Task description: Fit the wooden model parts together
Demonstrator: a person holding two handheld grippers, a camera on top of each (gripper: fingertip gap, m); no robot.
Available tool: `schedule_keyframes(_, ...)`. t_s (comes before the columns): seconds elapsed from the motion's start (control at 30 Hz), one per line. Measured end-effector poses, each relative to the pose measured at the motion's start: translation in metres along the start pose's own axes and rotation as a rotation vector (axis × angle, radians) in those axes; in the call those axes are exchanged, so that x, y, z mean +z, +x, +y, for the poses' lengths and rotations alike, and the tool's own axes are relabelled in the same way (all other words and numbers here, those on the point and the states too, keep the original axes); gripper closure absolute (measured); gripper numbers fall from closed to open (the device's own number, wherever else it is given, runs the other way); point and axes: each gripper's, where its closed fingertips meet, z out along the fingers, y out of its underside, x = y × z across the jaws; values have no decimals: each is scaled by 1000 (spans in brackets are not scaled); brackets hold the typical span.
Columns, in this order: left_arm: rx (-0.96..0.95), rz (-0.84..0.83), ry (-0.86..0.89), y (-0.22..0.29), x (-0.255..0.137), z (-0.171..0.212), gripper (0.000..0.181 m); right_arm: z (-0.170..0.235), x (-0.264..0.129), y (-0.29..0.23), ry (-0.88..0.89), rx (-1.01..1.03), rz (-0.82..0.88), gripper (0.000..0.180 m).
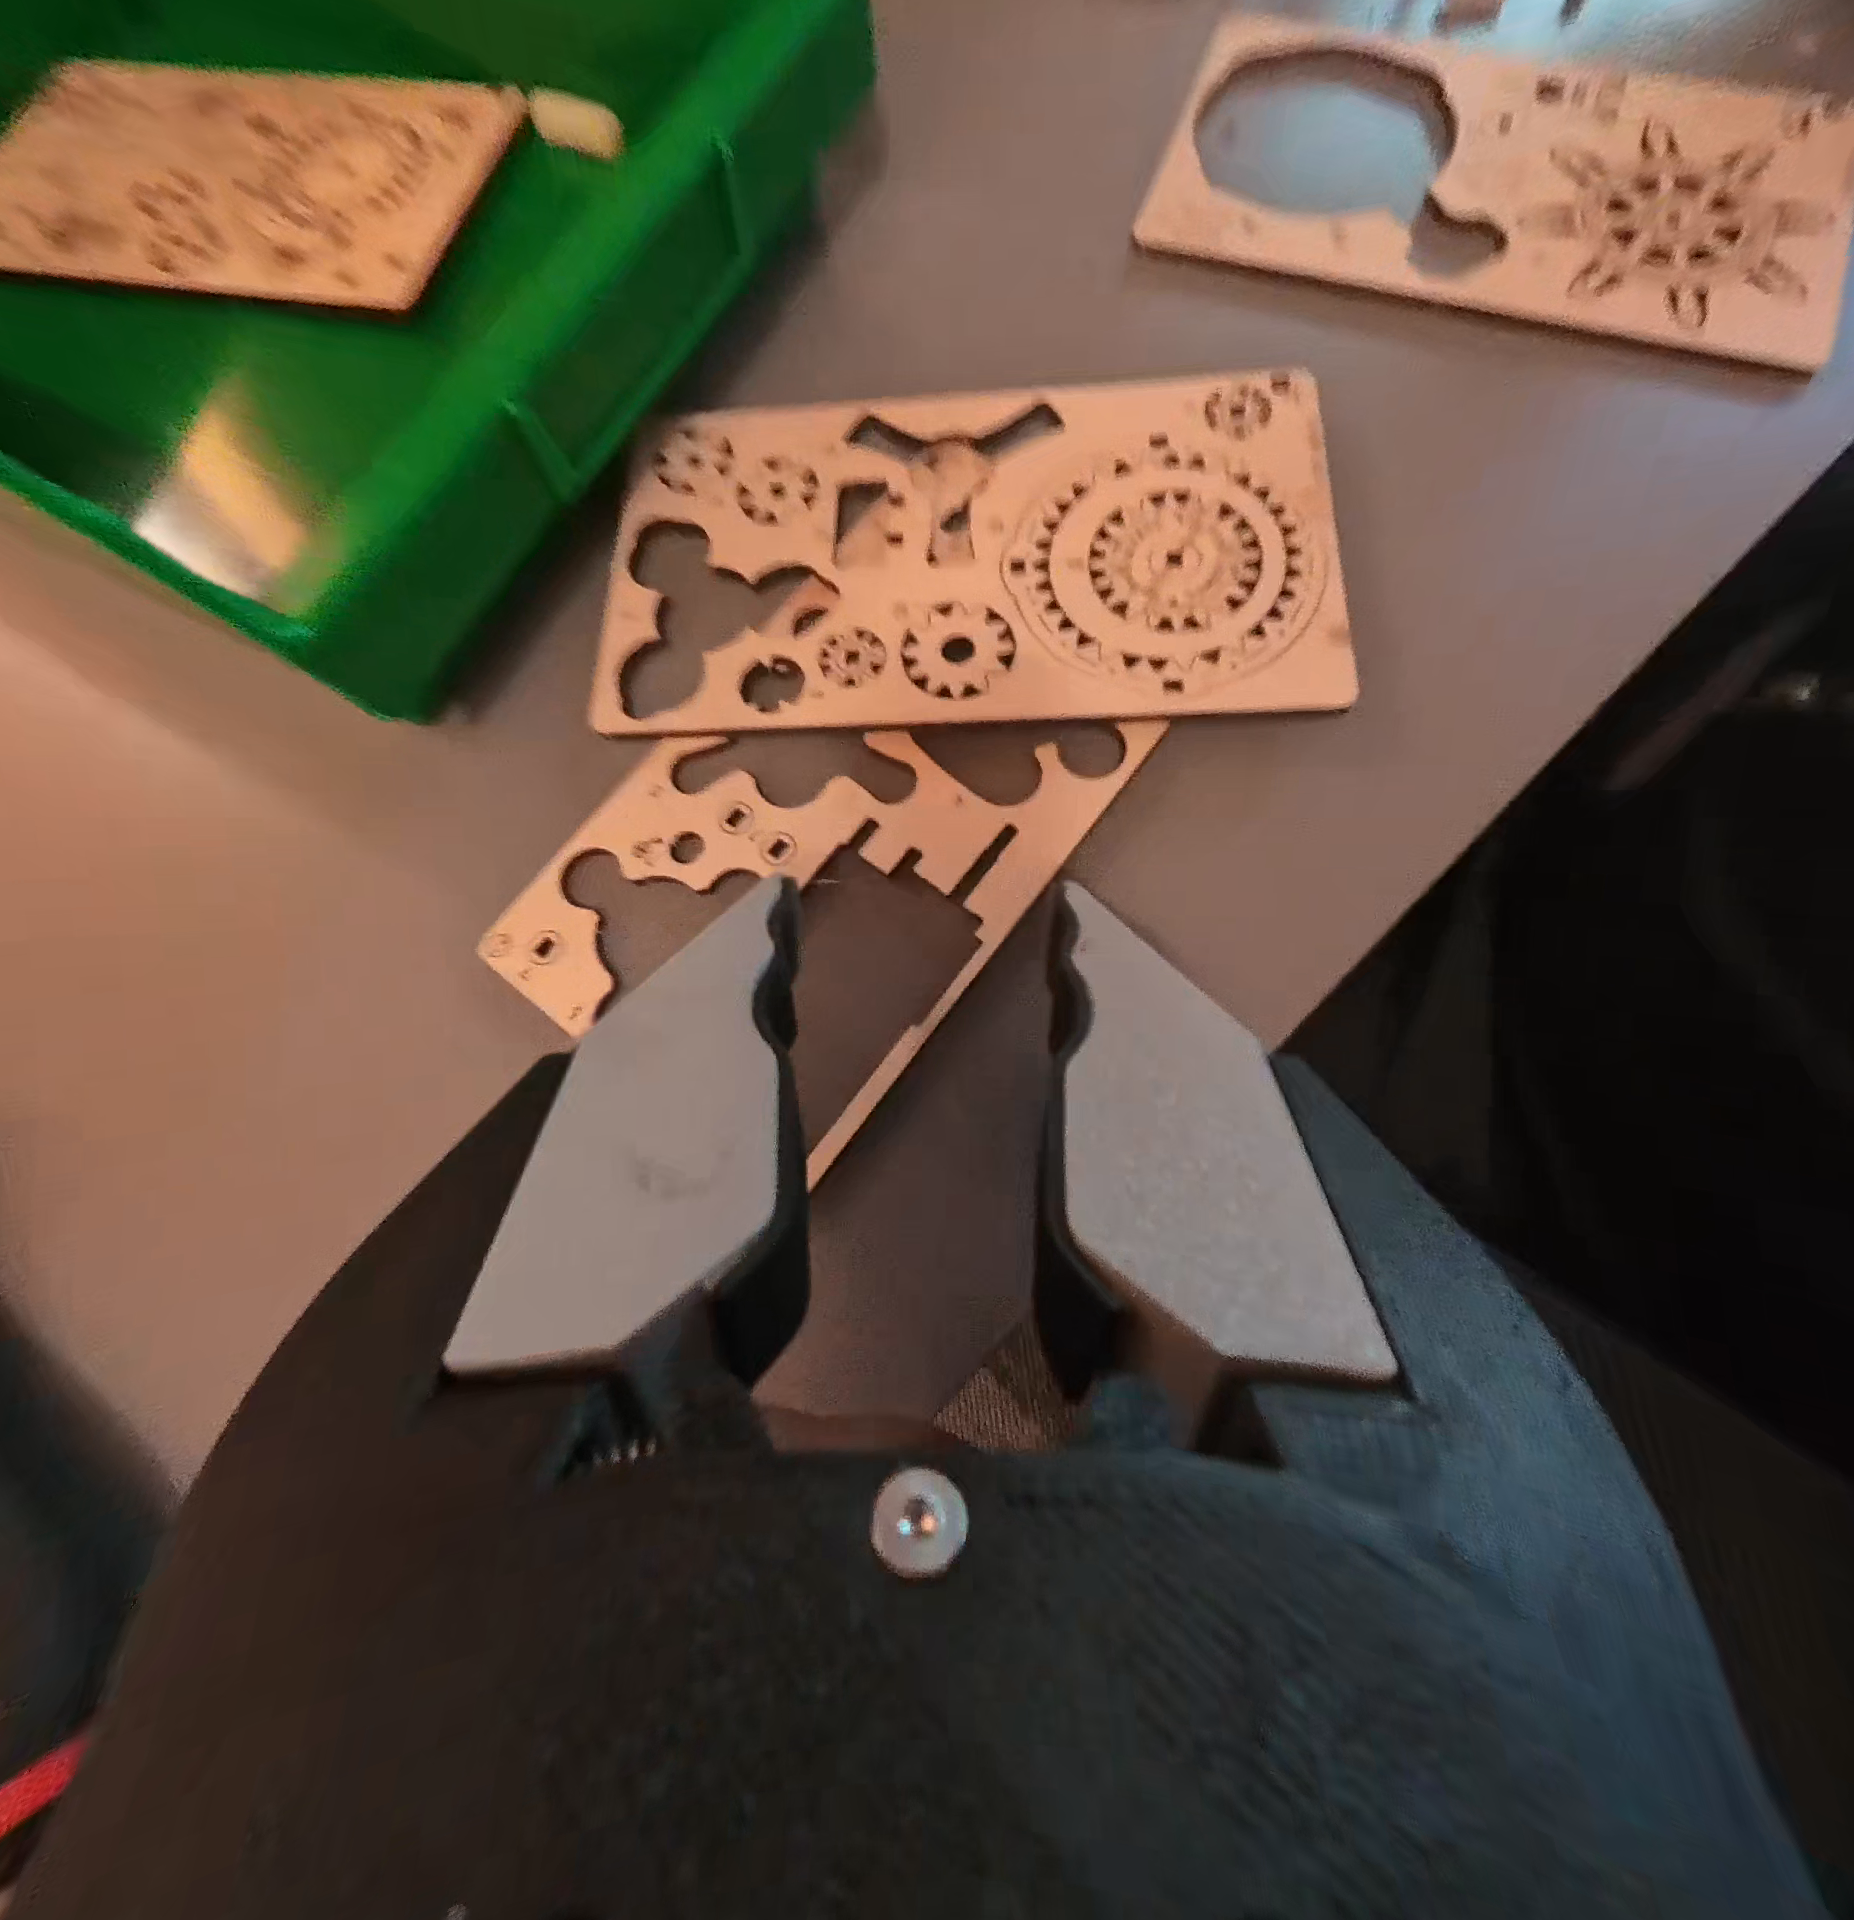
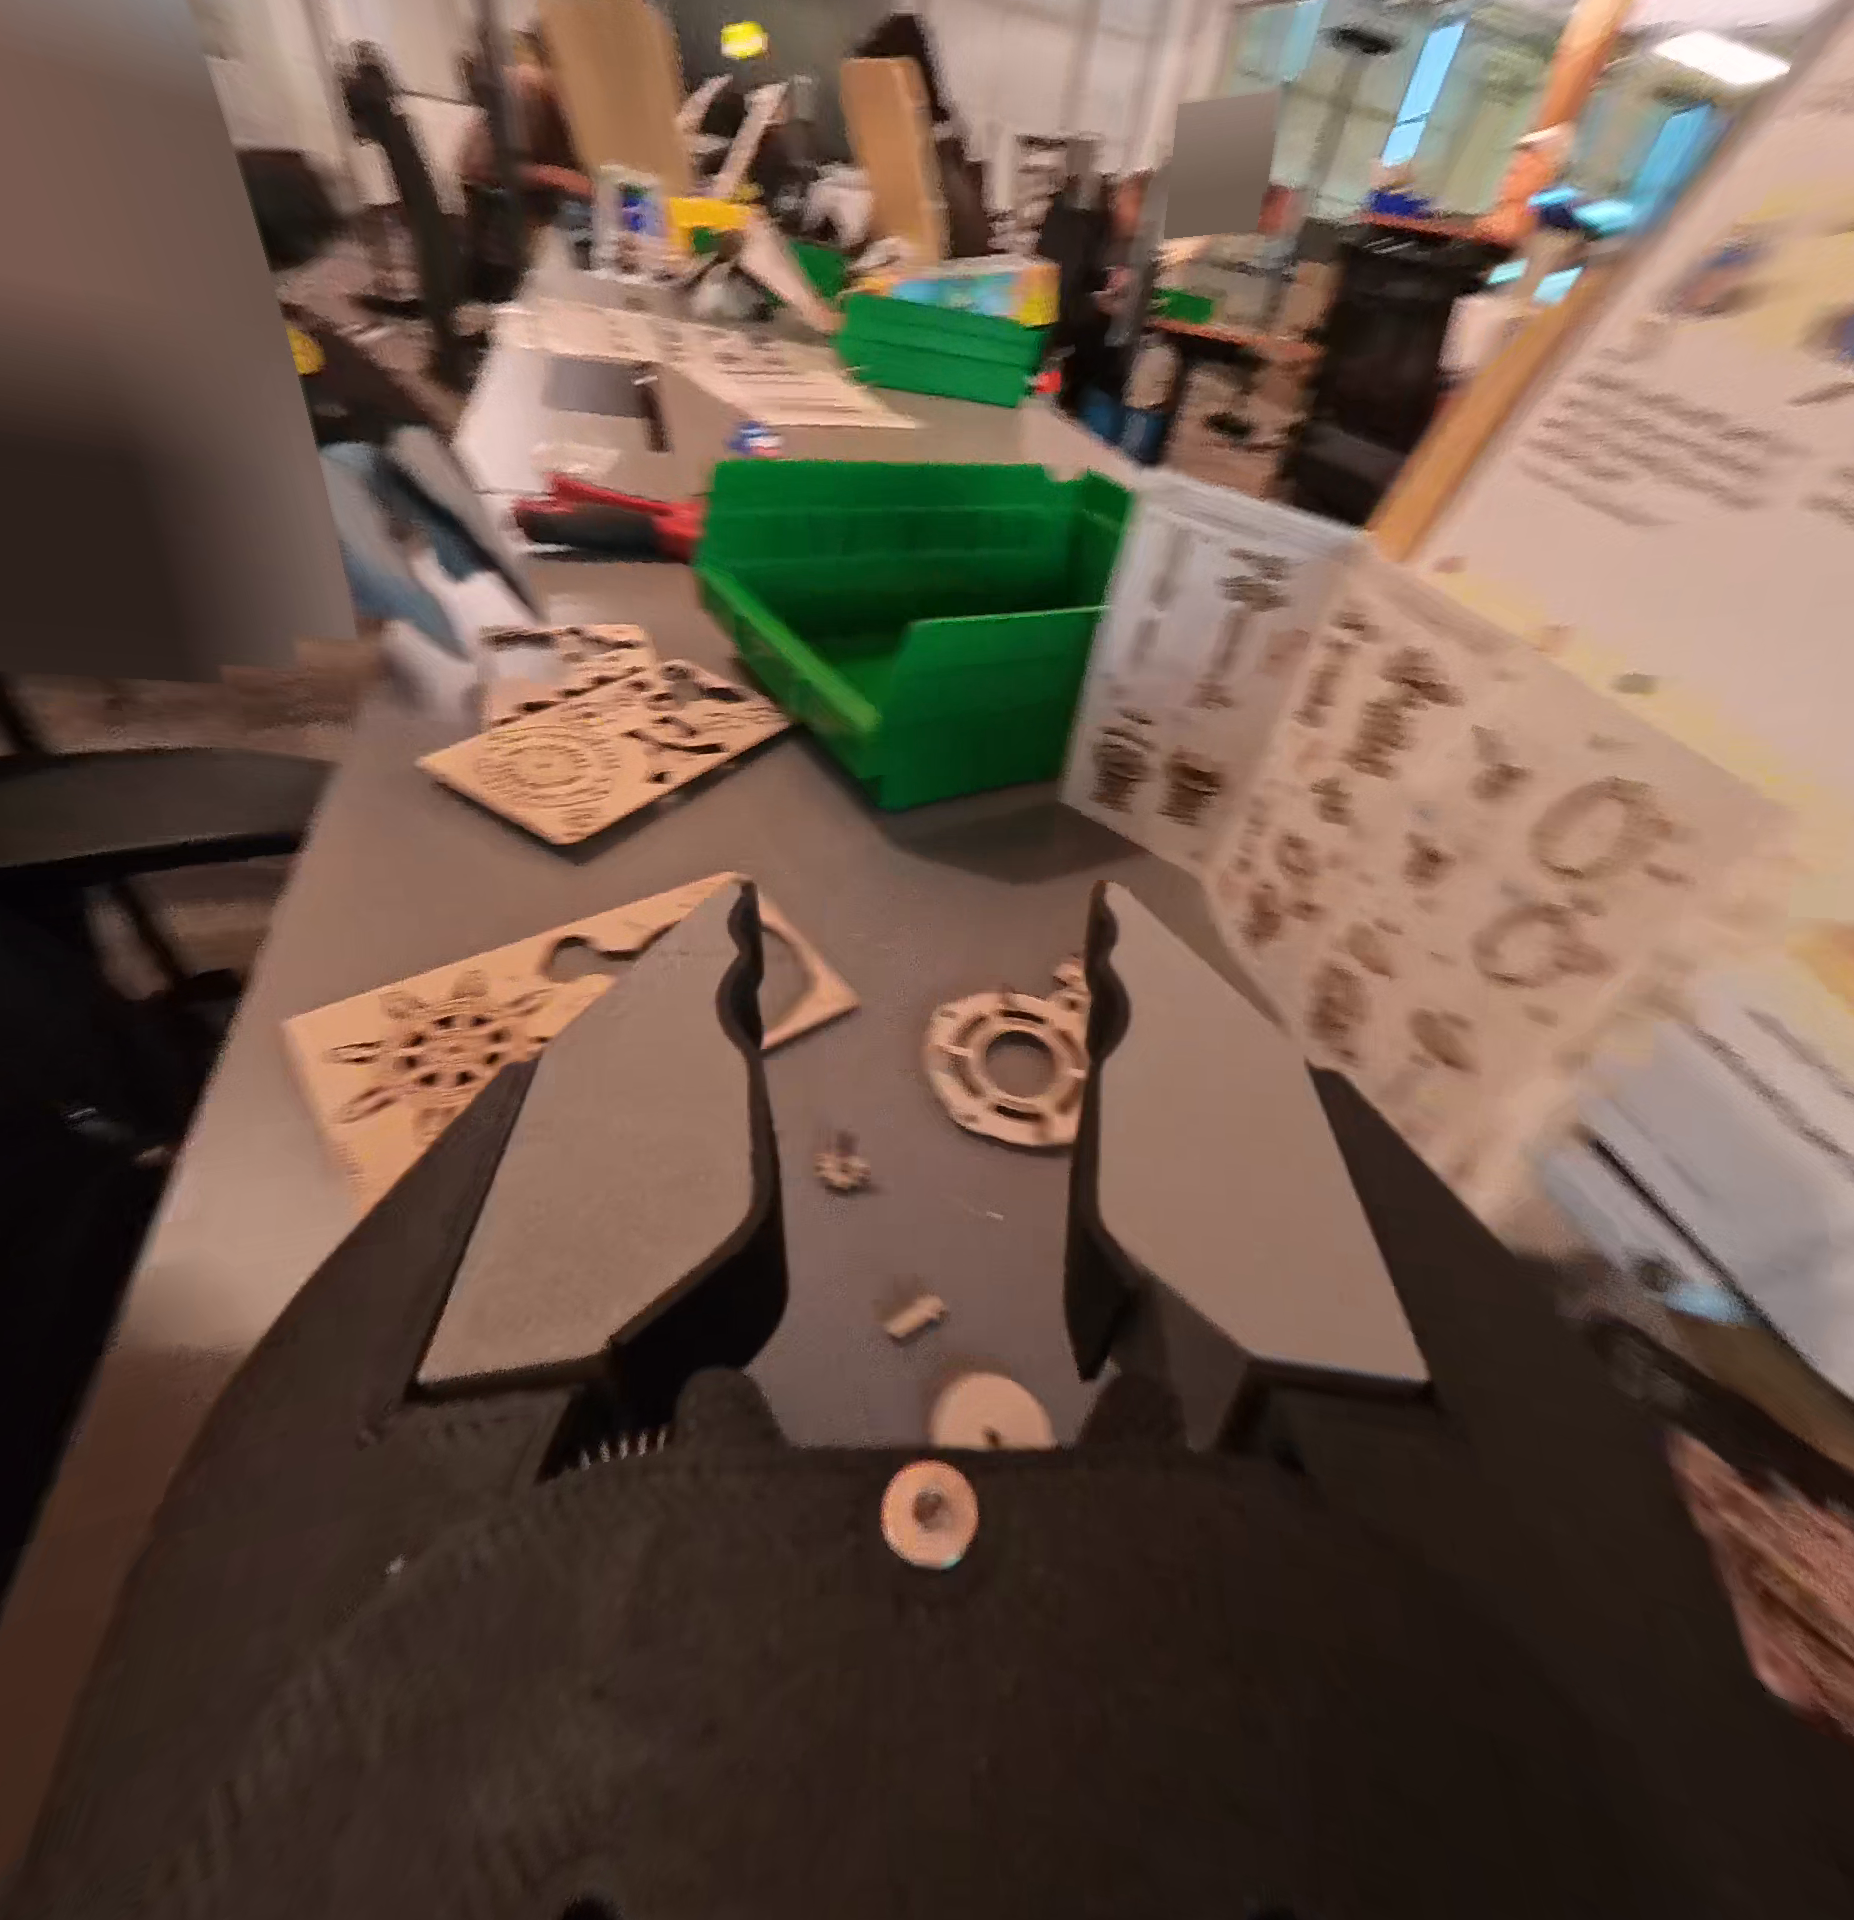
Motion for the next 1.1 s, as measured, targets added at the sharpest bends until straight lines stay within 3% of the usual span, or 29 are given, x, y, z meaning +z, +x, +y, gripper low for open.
schedule_keyframes(0.07,11,14,-78,-4,9,12,135,6,24,-24,-74,-25,-78,116)
schedule_keyframes(0.17,2,120,-97,3,5,17,159,15,56,-57,-174,-101,-153,113)
schedule_keyframes(0.23,62,100,-128,-5,-5,26,176,13,66,-69,-190,-130,-175,115)
schedule_keyframes(0.3,74,75,-157,-19,-16,37,177,12,68,-69,-184,-127,-171,115)
schedule_keyframes(0.47,13,-41,-163,-55,-31,48,167,17,58,-54,-160,-42,-146,118)
schedule_keyframes(0.6,-29,-2,74,-49,-40,9,156,18,51,-48,-143,-26,-123,119)
schedule_keyframes(0.73,-30,-73,293,-60,-51,-30,153,29,47,-40,-162,-6,-113,120)
schedule_keyframes(1.1,29,-71,226,-48,-6,-21,152,27,44,-32,-119,36,-105,121)
